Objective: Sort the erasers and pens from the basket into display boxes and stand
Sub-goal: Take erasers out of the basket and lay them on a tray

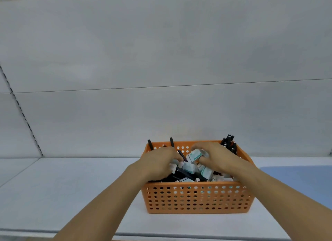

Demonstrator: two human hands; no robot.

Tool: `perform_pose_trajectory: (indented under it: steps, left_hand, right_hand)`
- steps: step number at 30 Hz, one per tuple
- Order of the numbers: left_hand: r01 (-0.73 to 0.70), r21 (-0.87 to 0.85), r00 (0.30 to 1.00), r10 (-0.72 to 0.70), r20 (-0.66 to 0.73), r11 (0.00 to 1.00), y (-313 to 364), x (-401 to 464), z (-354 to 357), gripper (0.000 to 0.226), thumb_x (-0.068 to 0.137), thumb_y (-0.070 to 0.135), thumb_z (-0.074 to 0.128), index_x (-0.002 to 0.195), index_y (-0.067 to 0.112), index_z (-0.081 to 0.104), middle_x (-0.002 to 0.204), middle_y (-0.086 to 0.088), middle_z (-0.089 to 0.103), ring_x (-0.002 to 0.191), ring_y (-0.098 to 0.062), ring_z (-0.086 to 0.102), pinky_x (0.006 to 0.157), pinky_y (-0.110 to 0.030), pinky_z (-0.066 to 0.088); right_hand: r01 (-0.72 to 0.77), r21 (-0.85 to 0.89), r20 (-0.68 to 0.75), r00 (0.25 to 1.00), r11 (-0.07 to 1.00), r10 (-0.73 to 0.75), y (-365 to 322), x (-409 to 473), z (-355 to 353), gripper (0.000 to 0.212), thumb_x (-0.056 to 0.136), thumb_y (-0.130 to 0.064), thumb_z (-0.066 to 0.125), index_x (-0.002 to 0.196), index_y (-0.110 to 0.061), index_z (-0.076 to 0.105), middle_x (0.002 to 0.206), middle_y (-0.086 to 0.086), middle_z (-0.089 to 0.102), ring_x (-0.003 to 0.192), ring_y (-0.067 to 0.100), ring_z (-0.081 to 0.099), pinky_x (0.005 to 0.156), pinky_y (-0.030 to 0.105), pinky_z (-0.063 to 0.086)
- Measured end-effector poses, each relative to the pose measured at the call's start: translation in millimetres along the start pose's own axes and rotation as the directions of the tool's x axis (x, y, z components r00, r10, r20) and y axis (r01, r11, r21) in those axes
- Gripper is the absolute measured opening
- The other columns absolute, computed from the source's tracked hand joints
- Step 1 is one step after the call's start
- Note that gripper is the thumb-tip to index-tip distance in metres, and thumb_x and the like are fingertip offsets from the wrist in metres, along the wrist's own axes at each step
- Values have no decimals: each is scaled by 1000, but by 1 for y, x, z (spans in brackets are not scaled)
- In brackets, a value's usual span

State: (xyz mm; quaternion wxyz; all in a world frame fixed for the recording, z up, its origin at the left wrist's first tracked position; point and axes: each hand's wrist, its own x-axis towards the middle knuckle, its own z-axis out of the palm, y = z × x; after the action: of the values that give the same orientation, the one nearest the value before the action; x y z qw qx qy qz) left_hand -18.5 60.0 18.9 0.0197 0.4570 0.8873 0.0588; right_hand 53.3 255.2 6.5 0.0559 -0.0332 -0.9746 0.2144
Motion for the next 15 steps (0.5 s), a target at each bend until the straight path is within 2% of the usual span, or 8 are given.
perform_pose_trajectory:
  steps: [2,4,7,9,11,13,15]
  left_hand:
    - [-54,175,996,41,79,983,-2,11,6,54,86,8,63,134,31,54,140,7,48,126,-17,43,100,-40,45]
    - [-126,310,989,95,115,942,-2,16,8,53,86,9,64,133,31,54,136,5,49,122,-20,43,95,-42,48]
    - [-210,380,977,185,101,901,-5,20,9,43,85,13,67,125,27,60,124,4,57,114,-19,47,87,-40,51]
    - [-184,274,983,174,63,944,-8,20,5,36,85,18,69,119,26,65,118,5,62,113,-16,50,88,-38,49]
    - [-108,123,994,107,19,986,-13,19,1,35,85,23,69,119,28,66,120,6,64,114,-14,52,91,-33,47]
    - [-29,-18,998,28,-51,999,-14,18,-1,35,84,25,72,118,32,67,122,7,64,113,-14,55,93,-30,46]
    - [64,-189,984,-93,-150,980,-14,15,-2,35,82,27,74,116,34,68,123,6,63,108,-15,58,92,-31,48]
  right_hand:
    - [-32,97,-41,999,995,36,3,-5,-4,40,91,-12,57,127,-32,55,132,-3,55,97,10,63,67,16,51]
    - [-49,189,-84,994,981,65,6,-9,-9,37,91,-11,56,120,-33,58,119,-3,58,81,5,65,53,12,46]
    - [-86,357,-117,984,930,136,9,-15,-17,32,91,-11,58,110,-36,62,103,-4,65,70,5,67,47,14,45]
    - [-131,497,-95,974,858,204,9,-20,-20,32,92,-11,59,111,-37,63,98,0,67,60,4,66,42,17,41]
    - [-178,611,-61,961,772,269,9,-24,-22,33,93,-11,59,114,-37,62,98,3,67,63,10,66,41,21,39]
    - [-202,723,-31,946,661,323,9,-27,-24,34,93,-9,59,115,-34,63,95,7,67,62,14,61,40,21,35]
    - [-196,824,-5,936,532,353,9,-29,-25,34,92,-7,59,117,-29,65,88,11,66,52,13,51,37,20,28]
